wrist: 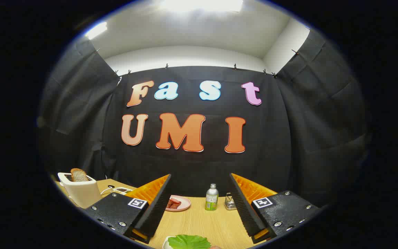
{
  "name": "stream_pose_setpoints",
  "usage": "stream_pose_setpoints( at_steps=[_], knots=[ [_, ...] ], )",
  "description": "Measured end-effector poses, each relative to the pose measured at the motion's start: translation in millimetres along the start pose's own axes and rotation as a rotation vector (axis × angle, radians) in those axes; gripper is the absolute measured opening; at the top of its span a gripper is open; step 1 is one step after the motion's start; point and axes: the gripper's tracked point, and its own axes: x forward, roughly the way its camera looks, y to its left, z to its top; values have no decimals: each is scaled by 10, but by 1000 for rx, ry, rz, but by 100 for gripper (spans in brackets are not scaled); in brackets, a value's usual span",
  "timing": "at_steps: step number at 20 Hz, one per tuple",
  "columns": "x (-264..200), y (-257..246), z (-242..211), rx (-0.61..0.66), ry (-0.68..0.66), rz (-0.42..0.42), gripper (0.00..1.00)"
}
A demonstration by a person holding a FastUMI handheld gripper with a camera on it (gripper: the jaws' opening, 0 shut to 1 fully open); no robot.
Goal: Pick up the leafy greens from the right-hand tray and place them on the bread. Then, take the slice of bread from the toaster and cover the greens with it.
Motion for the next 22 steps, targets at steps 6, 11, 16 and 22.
stream_pose_setpoints(
  at_steps=[6,11,16,22],
  knots=[
    [6,-68,7,-6,4,-19,95],
    [-19,-89,34,-11,1,-25,95],
    [-33,-94,71,1,24,-18,95],
    [-21,-76,-216,1,152,-1,95]
  ],
)
